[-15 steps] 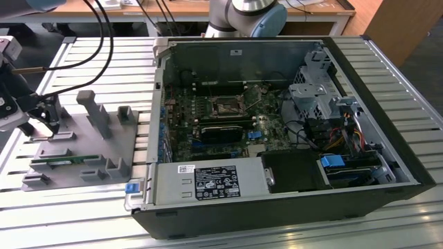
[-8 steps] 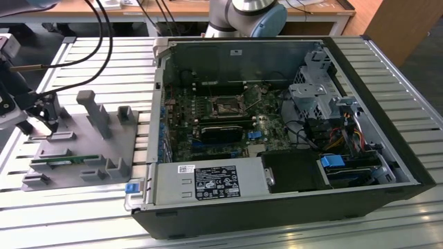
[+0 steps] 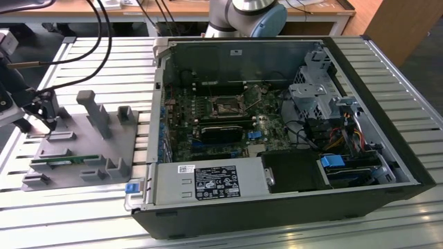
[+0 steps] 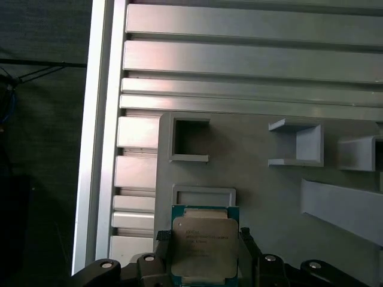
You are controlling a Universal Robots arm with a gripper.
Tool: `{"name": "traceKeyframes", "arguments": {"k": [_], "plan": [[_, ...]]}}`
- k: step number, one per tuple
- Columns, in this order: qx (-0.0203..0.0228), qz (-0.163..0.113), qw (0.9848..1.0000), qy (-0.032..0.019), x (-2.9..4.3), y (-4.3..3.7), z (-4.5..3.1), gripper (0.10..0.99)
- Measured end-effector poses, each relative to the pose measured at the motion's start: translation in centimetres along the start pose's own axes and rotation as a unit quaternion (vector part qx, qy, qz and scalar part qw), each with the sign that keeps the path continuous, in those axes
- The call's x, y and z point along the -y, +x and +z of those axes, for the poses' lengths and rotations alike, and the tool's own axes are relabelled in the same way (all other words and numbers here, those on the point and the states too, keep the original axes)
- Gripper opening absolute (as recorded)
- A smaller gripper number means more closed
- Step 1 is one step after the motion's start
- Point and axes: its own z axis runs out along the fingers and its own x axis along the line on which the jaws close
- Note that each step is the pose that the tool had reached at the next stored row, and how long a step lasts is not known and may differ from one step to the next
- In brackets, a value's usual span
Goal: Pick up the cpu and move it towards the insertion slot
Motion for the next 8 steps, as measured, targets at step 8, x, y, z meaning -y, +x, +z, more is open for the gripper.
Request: {"name": "traceKeyframes", "arguments": {"k": [8], "plan": [[-0.0001,0.0,1.0,0.0,-0.01,0.0,-0.21,0.529]]}}
